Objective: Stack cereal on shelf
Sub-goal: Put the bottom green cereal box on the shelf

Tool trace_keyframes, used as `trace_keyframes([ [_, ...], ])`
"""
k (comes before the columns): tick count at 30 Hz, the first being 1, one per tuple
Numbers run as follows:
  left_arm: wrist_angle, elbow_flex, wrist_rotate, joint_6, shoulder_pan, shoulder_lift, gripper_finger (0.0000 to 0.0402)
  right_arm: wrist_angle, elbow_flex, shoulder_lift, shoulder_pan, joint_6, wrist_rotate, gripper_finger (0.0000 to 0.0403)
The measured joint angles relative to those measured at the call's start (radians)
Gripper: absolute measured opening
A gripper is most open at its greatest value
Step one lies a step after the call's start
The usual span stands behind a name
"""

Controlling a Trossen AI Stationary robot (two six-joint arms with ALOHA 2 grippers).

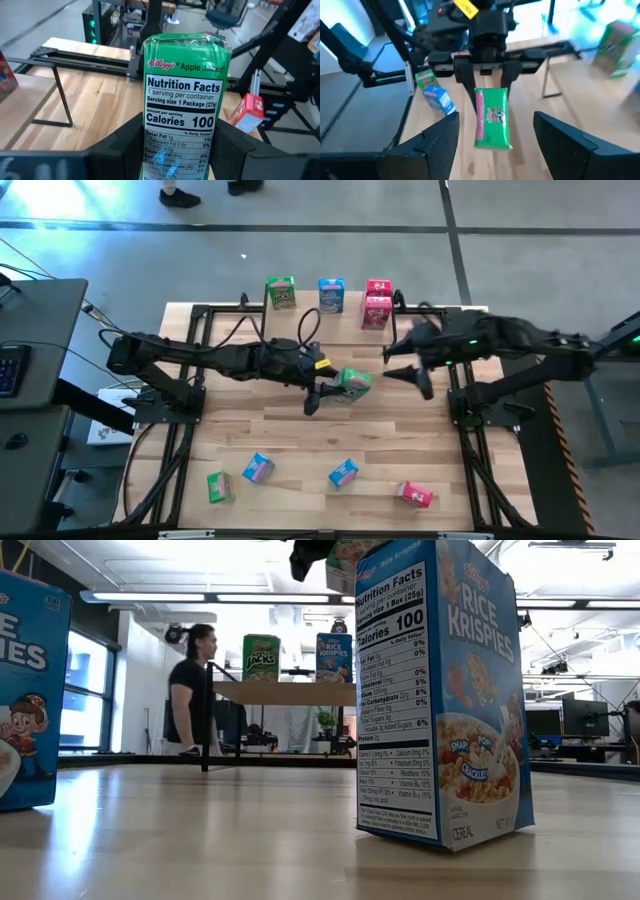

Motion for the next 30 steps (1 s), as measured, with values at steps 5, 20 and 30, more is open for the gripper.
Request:
trace_keyframes([
  [5, 0.028, 0.000, -0.004, -0.020, 0.028, 0.000, 0.0168, -0.057, -0.003, -0.111, 0.000, -0.040, 0.090, 0.0248],
  [20, 0.058, -0.002, -0.067, 0.012, 0.112, -0.126, 0.0168, -0.153, -0.089, -0.344, 0.001, -0.095, 0.198, 0.0248],
  [30, 0.036, -0.001, -0.128, 0.078, 0.148, -0.236, 0.0168, 0.023, -0.378, -0.524, 0.001, -0.056, 0.218, 0.0248],
])
